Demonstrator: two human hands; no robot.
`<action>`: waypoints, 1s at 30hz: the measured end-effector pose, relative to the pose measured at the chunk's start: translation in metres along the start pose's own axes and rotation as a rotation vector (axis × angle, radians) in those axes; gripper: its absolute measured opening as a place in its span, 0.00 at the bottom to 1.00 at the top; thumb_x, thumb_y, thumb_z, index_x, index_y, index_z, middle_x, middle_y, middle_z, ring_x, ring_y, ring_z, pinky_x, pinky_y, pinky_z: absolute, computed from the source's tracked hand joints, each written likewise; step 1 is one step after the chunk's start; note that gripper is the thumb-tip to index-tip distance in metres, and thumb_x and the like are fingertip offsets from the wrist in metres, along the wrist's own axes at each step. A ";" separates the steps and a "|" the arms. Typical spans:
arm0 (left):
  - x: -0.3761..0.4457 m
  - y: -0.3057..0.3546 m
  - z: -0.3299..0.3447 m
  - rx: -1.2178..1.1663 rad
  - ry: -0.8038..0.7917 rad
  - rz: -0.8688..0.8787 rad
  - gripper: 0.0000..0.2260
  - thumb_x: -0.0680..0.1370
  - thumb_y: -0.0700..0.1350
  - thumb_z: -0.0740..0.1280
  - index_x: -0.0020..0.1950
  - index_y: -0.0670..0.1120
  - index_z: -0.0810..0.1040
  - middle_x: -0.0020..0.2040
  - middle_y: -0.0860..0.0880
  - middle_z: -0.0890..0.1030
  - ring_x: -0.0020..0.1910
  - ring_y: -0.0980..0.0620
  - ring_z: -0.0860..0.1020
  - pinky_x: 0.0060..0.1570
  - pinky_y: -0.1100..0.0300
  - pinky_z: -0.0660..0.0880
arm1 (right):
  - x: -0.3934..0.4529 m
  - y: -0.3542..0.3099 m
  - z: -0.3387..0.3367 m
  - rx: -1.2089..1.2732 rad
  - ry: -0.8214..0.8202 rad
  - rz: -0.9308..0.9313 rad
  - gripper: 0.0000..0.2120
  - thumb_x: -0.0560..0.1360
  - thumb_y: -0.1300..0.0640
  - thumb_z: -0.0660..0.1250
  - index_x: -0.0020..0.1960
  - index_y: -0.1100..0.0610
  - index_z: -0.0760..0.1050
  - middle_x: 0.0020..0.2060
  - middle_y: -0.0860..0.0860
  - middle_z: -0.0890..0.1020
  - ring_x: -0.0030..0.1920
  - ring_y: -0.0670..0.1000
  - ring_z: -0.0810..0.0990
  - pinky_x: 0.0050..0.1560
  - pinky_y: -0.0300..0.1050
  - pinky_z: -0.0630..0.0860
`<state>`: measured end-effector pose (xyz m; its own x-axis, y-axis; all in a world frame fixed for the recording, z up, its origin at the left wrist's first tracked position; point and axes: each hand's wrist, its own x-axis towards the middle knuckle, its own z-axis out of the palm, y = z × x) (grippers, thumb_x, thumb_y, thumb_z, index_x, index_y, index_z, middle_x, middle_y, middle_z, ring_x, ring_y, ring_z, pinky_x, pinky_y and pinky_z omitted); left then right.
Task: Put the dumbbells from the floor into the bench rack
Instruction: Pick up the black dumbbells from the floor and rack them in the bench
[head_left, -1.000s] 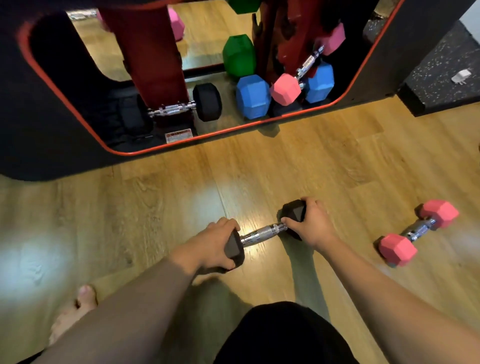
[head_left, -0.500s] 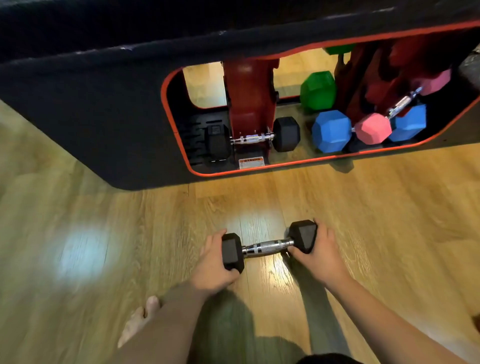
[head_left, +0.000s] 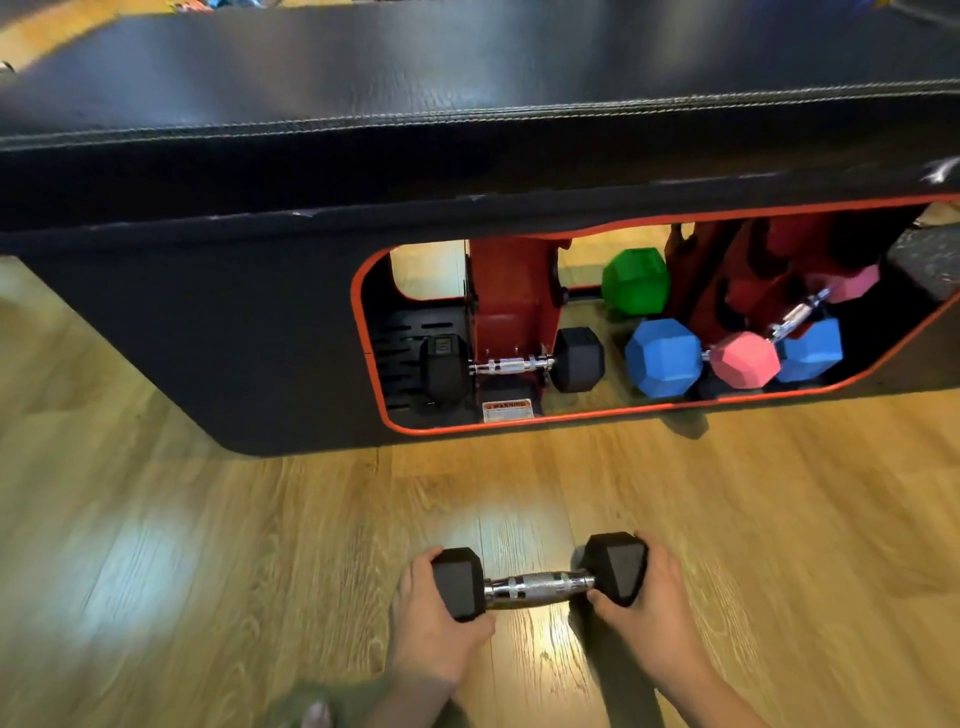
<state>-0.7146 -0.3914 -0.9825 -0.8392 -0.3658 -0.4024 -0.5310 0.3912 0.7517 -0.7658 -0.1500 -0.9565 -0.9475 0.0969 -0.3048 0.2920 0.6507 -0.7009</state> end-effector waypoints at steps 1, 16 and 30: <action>0.001 0.007 -0.004 -0.003 0.012 0.034 0.42 0.56 0.53 0.78 0.66 0.61 0.62 0.58 0.59 0.70 0.59 0.54 0.71 0.62 0.49 0.75 | 0.000 -0.003 -0.002 0.015 0.029 -0.014 0.42 0.64 0.53 0.80 0.72 0.55 0.62 0.59 0.48 0.69 0.60 0.47 0.70 0.65 0.47 0.71; 0.073 0.217 -0.110 -0.079 0.224 0.463 0.41 0.65 0.51 0.80 0.73 0.55 0.60 0.69 0.53 0.69 0.67 0.51 0.70 0.67 0.49 0.71 | 0.081 -0.189 -0.099 0.097 0.435 -0.384 0.42 0.68 0.48 0.77 0.75 0.52 0.58 0.68 0.50 0.67 0.66 0.46 0.67 0.63 0.38 0.63; 0.139 0.275 -0.109 0.156 0.228 0.247 0.32 0.70 0.61 0.73 0.68 0.46 0.69 0.58 0.46 0.76 0.60 0.43 0.76 0.53 0.55 0.73 | 0.164 -0.243 -0.083 -0.070 0.313 -0.210 0.48 0.68 0.42 0.75 0.76 0.58 0.53 0.72 0.60 0.60 0.71 0.63 0.62 0.68 0.52 0.65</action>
<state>-0.9651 -0.4267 -0.7747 -0.9061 -0.4158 -0.0787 -0.3415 0.6087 0.7162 -1.0029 -0.2299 -0.7825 -0.9830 0.1737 0.0598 0.0877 0.7298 -0.6780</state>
